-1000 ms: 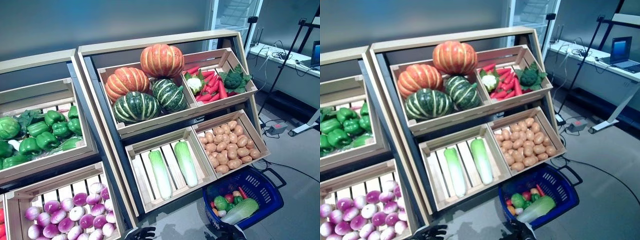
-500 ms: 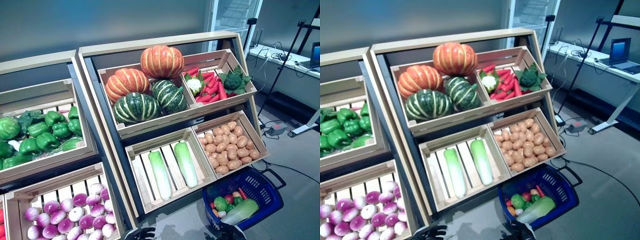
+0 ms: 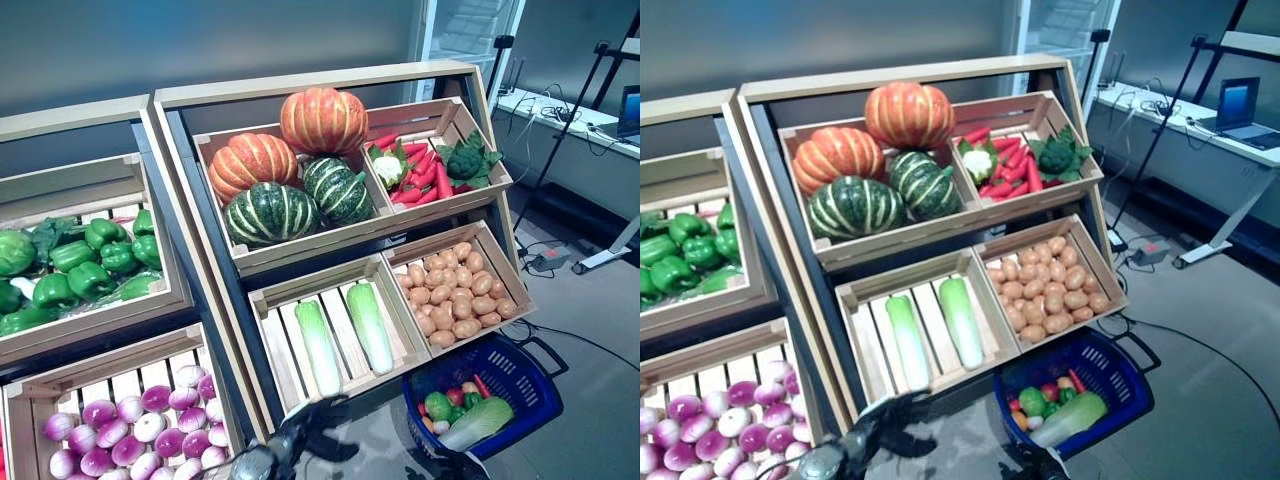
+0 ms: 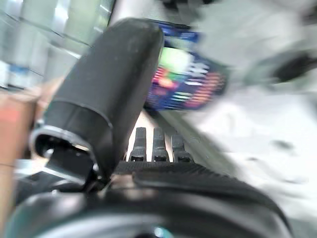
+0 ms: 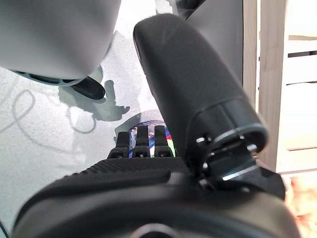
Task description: Put vegetables into the basket
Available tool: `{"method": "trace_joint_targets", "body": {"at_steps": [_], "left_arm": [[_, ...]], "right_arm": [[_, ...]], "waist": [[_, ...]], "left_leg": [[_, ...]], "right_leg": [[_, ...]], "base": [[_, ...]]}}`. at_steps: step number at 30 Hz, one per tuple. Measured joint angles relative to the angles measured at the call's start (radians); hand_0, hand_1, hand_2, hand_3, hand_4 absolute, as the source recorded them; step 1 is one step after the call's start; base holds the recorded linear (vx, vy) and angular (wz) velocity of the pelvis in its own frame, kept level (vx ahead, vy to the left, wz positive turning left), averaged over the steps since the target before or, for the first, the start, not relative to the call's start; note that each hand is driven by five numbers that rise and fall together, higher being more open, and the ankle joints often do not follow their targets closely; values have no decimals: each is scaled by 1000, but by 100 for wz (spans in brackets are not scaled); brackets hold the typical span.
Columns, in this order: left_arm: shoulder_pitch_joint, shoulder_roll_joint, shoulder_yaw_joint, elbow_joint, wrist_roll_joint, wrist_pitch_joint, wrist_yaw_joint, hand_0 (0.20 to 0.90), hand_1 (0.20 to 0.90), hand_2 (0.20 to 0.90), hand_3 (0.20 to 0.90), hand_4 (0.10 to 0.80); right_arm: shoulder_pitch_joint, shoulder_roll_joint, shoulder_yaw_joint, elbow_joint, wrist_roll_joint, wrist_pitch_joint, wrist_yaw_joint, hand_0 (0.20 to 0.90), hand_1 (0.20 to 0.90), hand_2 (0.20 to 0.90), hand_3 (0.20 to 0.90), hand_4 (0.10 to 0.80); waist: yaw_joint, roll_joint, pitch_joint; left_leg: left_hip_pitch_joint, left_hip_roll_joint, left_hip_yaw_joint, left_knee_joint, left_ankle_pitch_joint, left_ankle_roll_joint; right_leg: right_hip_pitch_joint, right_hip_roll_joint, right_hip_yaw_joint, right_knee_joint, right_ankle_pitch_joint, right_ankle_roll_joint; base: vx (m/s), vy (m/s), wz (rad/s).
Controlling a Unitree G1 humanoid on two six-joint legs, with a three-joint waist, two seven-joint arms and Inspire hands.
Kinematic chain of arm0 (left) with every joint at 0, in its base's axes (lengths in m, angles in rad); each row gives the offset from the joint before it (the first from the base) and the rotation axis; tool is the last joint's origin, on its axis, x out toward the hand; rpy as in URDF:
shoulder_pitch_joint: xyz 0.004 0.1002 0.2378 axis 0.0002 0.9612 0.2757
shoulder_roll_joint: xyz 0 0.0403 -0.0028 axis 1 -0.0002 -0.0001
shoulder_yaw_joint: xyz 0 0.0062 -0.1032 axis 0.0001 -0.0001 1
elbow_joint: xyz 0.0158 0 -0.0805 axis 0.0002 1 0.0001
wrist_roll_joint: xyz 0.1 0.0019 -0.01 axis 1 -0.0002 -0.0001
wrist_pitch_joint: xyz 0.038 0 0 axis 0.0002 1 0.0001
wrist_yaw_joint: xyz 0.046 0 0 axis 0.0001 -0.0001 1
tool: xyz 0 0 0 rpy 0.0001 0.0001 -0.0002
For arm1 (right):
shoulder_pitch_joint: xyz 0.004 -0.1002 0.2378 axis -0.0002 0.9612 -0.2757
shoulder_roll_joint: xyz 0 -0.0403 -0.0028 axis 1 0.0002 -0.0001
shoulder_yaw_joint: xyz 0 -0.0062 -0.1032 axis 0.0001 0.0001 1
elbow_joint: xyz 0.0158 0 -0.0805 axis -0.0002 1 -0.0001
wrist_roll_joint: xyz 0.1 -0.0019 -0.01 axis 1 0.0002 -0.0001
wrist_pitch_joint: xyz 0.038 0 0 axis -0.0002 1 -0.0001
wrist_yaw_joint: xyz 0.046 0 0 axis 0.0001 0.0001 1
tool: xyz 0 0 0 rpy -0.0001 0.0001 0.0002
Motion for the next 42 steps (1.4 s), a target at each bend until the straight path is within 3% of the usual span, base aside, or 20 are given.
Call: {"method": "trace_joint_targets", "body": {"at_steps": [3,7,12,18,24,29,34,37,42], "left_arm": [[-37,37,1,-112,41,-31,38,900,900,900,900,800],[-62,178,8,-297,341,-48,217,900,900,900,900,800],[-65,262,121,-411,622,-117,428,900,900,900,900,800],[-75,316,131,-402,867,-146,632,900,900,900,900,800],[-78,313,108,-223,1093,-69,949,900,900,900,900,800],[-224,295,-6,-22,1217,0,1115,900,900,900,900,800],[-373,291,-163,72,1249,62,1111,900,900,900,900,800],[-465,318,-240,93,1254,80,1068,900,900,900,900,800],[-633,401,-327,124,1254,83,1024,900,900,900,900,800]], "right_arm": [[1,-9,-3,-6,31,-1,0,900,900,900,900,800],[30,-21,-17,-52,158,-31,4,900,900,900,900,800],[100,-34,-50,-215,280,-55,39,900,900,900,900,800],[135,-32,-57,-407,401,-78,97,900,900,900,900,800],[122,-46,-97,-478,537,-94,118,900,900,900,900,800],[6,-75,-130,-455,717,-95,138,900,900,900,900,800],[-117,-80,-130,-392,782,-105,165,900,900,900,900,800],[-162,-96,-129,-386,784,-105,169,900,900,900,900,800],[-259,-164,-126,-385,786,-105,171,900,900,900,900,800]], "waist": [[-1,13,7],[-3,34,21],[-3,45,39],[-31,37,44],[-51,28,58],[-55,30,135],[-57,31,218],[-57,9,256],[-69,-3,318]], "left_leg": [[1,1,1,0,0,-1],[3,6,4,0,2,-3],[2,7,7,0,1,-4],[6,5,15,0,0,-4],[-8,4,43,7,0,-4],[-86,-6,55,61,1,0],[-159,-10,61,175,-27,1],[-261,-13,62,339,-89,-2],[-467,7,60,620,-194,-10]], "right_leg": [[0,1,1,-2,0,1],[-2,6,2,-2,-1,-1],[-3,7,3,-2,-1,-1],[-4,6,9,-2,-1,0],[-42,6,34,11,6,1],[-130,-13,41,82,4,0],[-226,-41,41,253,-62,-8],[-341,-76,47,450,-151,-18],[-526,-93,70,679,-226,-44]], "base": [[0,0,0],[8,4,0],[55,6,0],[74,26,-4],[-75,64,-15],[-164,64,-7],[-95,28,4],[-154,27,10],[-146,41,0]]}}
